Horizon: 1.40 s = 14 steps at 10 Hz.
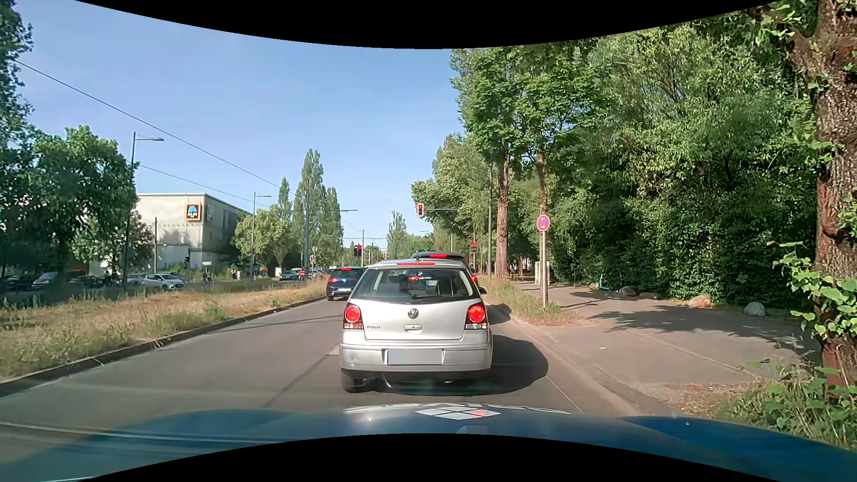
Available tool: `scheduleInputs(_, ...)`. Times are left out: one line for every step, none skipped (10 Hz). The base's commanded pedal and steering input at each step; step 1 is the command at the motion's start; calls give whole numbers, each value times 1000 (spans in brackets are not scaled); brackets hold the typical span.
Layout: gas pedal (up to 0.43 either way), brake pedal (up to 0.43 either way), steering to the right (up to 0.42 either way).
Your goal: Follow the waypoints while adhering to traffic rules and regulations
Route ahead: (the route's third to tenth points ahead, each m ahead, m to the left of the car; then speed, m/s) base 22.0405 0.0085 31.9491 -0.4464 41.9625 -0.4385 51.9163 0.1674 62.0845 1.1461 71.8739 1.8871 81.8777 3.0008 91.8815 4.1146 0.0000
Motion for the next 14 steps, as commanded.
scheduleInputs(0,256,-7)
scheduleInputs(0,256,-7)
scheduleInputs(0,256,-7)
scheduleInputs(0,256,-7)
scheduleInputs(0,256,-7)
scheduleInputs(0,256,-7)
scheduleInputs(0,256,-7)
scheduleInputs(0,256,-7)
scheduleInputs(0,256,-7)
scheduleInputs(0,256,-7)
scheduleInputs(0,256,-7)
scheduleInputs(0,256,-7)
scheduleInputs(0,256,-7)
scheduleInputs(0,256,-7)
